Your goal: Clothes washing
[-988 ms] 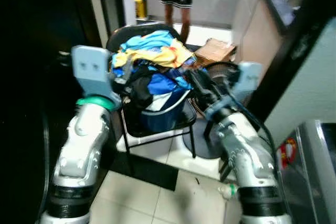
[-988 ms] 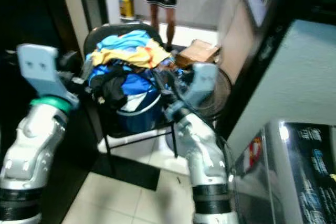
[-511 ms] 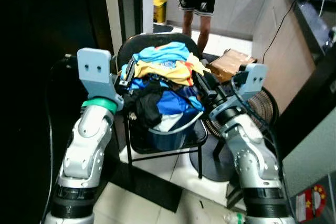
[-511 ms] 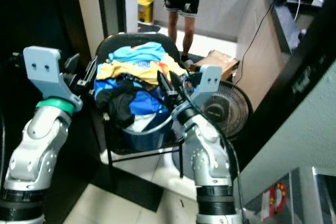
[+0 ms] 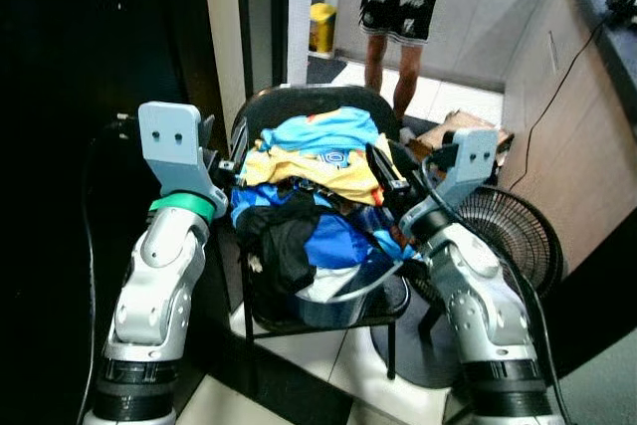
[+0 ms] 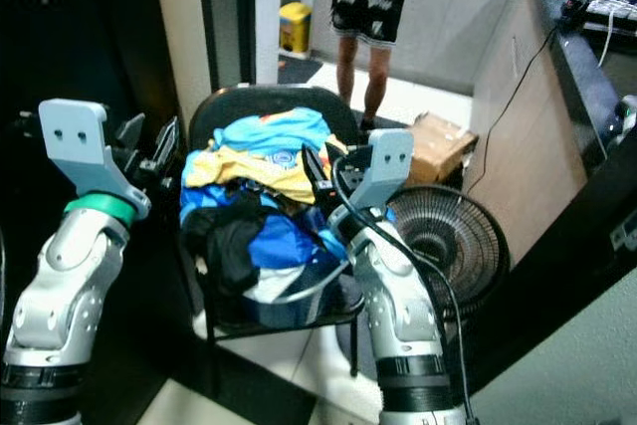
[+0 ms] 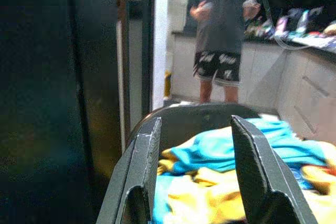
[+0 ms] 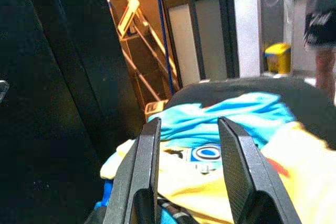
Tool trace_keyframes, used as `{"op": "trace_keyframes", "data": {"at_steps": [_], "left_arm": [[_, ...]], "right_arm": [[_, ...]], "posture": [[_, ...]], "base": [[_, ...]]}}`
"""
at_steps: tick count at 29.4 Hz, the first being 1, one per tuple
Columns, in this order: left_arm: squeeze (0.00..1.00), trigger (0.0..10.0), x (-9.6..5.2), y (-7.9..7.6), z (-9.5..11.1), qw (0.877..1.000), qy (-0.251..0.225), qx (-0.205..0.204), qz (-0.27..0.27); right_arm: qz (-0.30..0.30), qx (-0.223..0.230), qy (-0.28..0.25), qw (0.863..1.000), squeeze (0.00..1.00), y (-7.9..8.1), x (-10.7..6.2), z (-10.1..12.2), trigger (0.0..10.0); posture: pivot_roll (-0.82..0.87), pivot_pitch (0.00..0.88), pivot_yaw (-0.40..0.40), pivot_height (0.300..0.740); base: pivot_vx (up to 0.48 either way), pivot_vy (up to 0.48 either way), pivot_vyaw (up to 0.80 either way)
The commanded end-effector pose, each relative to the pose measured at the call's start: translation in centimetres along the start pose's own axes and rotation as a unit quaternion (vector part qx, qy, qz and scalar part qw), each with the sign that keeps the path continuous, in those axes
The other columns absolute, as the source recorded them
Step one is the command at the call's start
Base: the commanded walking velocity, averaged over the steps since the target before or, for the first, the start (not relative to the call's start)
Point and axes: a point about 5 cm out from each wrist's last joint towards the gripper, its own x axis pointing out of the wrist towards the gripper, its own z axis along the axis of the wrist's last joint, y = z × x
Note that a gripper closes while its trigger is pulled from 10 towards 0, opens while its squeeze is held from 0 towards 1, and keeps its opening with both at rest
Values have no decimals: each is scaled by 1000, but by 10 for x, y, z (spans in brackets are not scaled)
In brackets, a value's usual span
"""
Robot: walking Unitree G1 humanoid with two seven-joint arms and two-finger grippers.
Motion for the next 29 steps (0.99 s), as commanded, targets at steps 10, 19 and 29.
{"op": "trace_keyframes", "data": {"at_steps": [10, 19, 29], "left_arm": [[0, 10000, -3, 0, -3, 1000, 7, -6, 4], [0, 10000, -4, 2, -7, 1000, 18, -15, 7], [0, 10000, -6, 2, -6, 1000, 17, -18, 6]], "right_arm": [[-3, -8, 15, 1000, 0, -1, 0, -6, 10000], [-24, -17, 42, 999, 0, -7, -2, -17, 10000], [-24, 7, 73, 997, 1000, -8, 9, -33, 10000]], "posture": [[107, 26, 21, 740], [105, 32, 25, 740], [113, 54, 5, 740]], "base": [[473, 0, 0], [245, 0, 0], [0, 0, 0]]}}
